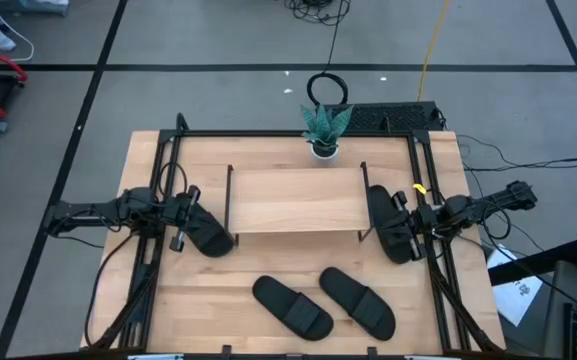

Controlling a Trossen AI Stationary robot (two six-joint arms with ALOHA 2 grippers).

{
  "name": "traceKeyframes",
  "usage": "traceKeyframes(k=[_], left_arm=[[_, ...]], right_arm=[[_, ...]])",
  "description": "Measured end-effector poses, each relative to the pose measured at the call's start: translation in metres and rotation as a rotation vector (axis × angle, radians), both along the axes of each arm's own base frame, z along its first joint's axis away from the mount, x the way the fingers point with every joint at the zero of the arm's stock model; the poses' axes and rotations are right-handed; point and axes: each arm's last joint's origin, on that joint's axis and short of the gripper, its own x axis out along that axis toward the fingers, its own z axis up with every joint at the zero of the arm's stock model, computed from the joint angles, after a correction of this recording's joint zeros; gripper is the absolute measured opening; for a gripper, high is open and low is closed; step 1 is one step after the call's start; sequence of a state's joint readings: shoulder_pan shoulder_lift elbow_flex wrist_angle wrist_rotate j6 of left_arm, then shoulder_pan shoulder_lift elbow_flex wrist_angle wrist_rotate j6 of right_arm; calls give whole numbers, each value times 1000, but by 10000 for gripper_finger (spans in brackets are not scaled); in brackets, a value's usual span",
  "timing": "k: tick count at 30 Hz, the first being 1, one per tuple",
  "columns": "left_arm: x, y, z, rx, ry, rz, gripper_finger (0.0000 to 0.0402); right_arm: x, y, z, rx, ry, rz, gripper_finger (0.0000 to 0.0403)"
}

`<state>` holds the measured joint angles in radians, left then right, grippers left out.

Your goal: Pick and place slides into the shelf

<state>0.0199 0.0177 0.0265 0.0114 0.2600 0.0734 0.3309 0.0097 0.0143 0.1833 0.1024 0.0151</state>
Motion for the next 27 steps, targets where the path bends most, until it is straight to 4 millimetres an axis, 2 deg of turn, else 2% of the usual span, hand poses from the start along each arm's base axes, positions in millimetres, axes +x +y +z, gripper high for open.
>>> traceKeyframes(k=[14,19,27], left_arm=[[0,0,0,0,-2,10,19],[0,1,9,-15,-91,33,19],[-2,2,20,-204,-168,54,19]], right_arm=[[0,0,2,1,-18,-2,0],[-1,0,4,6,-47,-4,0],[-1,0,5,-124,-75,-33,0]])
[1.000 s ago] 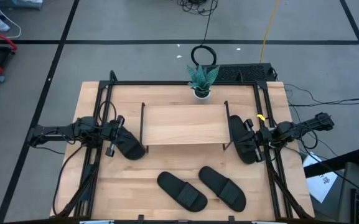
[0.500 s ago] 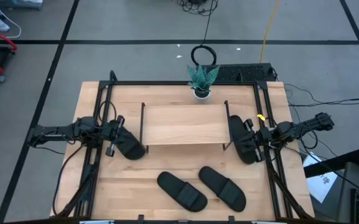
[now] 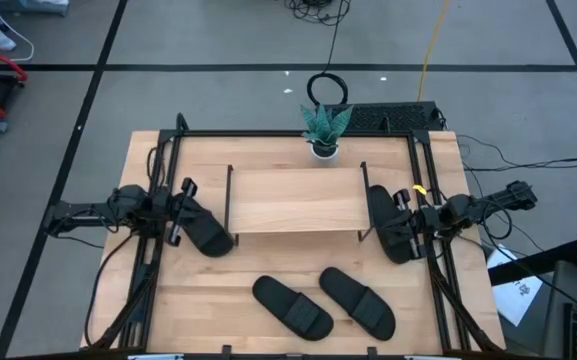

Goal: Pick and place slides into the shelf
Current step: Put the black slide on the shelf

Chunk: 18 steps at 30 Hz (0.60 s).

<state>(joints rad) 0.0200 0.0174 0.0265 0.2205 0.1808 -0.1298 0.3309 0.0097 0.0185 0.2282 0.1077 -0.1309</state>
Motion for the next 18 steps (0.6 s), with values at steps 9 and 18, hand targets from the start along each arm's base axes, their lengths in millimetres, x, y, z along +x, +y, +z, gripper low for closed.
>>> traceKeyframes(k=[9,18], left_arm=[[3,5,-5,67,46,182,19],[3,6,3,315,-39,299,19]], right_arm=[[-9,-10,23,4,131,-235,0],[-35,-24,81,-4,196,-397,0]])
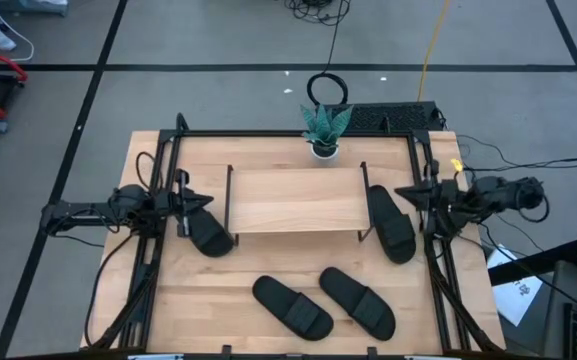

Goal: Pick and place slides into the shelf
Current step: Put the black slide on the shelf

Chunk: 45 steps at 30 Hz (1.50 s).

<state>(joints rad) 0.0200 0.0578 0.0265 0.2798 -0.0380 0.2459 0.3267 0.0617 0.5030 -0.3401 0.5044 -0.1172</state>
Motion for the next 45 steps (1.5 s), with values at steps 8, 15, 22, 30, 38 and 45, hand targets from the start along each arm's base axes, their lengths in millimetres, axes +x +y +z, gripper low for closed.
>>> traceKeyframes(k=[8,15,22,30,38,45], left_arm=[[-1,1,3,34,-30,30,19],[-1,4,3,36,-29,62,19],[-1,6,3,56,-26,86,19],[-1,6,3,58,-31,86,19],[-1,6,4,38,-34,80,19],[-1,6,3,35,-28,79,19]], right_arm=[[-1,-4,41,80,117,-149,0],[-3,-6,74,200,381,-270,0],[-12,-11,88,293,599,-415,0],[11,-9,85,235,732,-438,34],[48,-26,80,89,889,-513,90],[50,-59,74,214,1014,-442,69]])
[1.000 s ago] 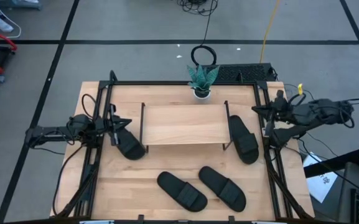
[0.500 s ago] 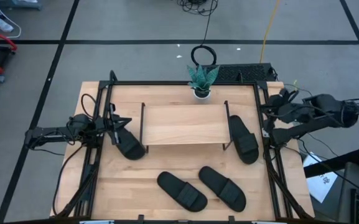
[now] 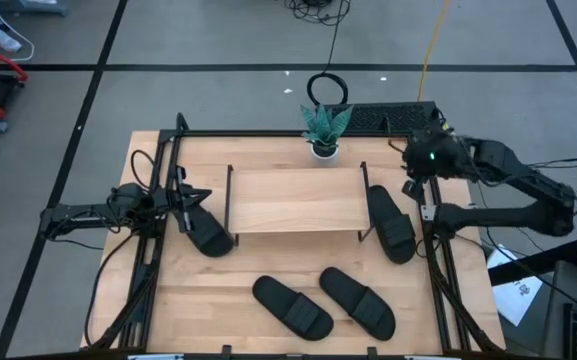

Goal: Pick and place slides into the shelf
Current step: Put the black slide on the shelf

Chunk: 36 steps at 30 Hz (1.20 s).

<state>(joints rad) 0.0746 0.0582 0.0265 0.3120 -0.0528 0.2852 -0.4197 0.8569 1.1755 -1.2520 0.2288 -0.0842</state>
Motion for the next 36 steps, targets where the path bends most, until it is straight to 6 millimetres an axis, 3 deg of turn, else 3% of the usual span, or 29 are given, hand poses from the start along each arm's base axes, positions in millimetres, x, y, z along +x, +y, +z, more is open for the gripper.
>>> traceKeyframes(k=[6,15,21,36], left_arm=[[0,0,0,-2,2,-1,19],[1,0,-3,-8,31,-3,19],[1,0,-5,-21,49,-6,19],[2,0,-11,-29,115,-5,19]], right_arm=[[8,-18,-24,323,12,203,31],[18,-34,-89,633,245,310,25],[21,-38,-101,712,269,319,70],[24,-38,-102,776,230,293,239]])
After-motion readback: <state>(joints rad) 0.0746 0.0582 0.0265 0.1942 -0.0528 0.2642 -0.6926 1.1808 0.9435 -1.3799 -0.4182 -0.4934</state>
